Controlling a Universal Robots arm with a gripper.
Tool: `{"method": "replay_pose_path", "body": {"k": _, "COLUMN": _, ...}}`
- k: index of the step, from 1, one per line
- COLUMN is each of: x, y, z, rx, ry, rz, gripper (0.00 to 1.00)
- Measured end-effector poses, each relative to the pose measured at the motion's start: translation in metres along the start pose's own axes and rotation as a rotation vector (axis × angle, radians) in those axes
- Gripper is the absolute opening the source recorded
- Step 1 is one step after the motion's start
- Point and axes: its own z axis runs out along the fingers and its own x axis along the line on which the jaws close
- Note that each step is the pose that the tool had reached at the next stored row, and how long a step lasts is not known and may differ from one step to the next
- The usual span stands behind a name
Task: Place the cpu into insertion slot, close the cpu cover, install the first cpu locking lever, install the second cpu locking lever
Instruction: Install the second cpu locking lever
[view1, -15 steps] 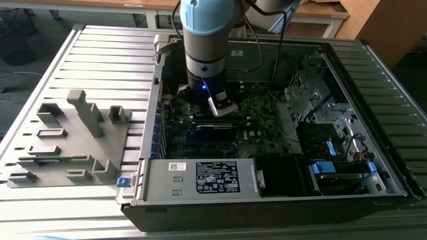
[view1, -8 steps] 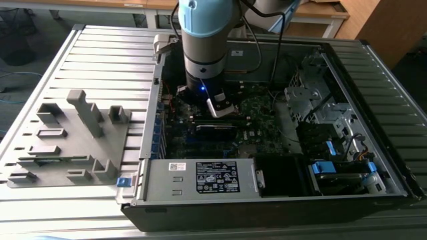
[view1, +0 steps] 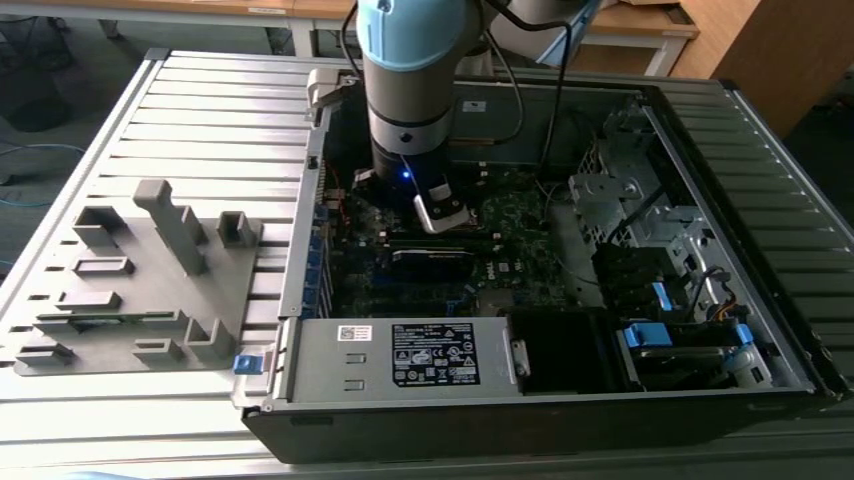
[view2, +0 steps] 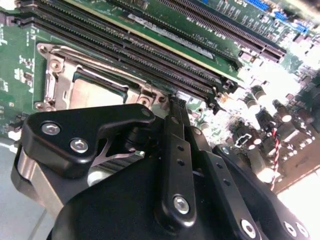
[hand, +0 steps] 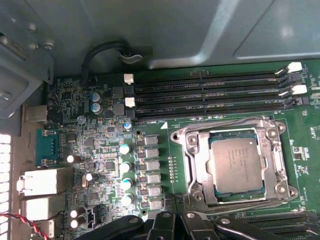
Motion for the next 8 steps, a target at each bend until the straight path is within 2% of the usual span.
{"method": "replay_pose_path", "body": {"k": 8, "x": -0.0021, "y": 0.0033, "z": -0.0171, "rx": 0.0000, "ry": 0.0000, "rz": 0.000, "gripper": 0.11}}
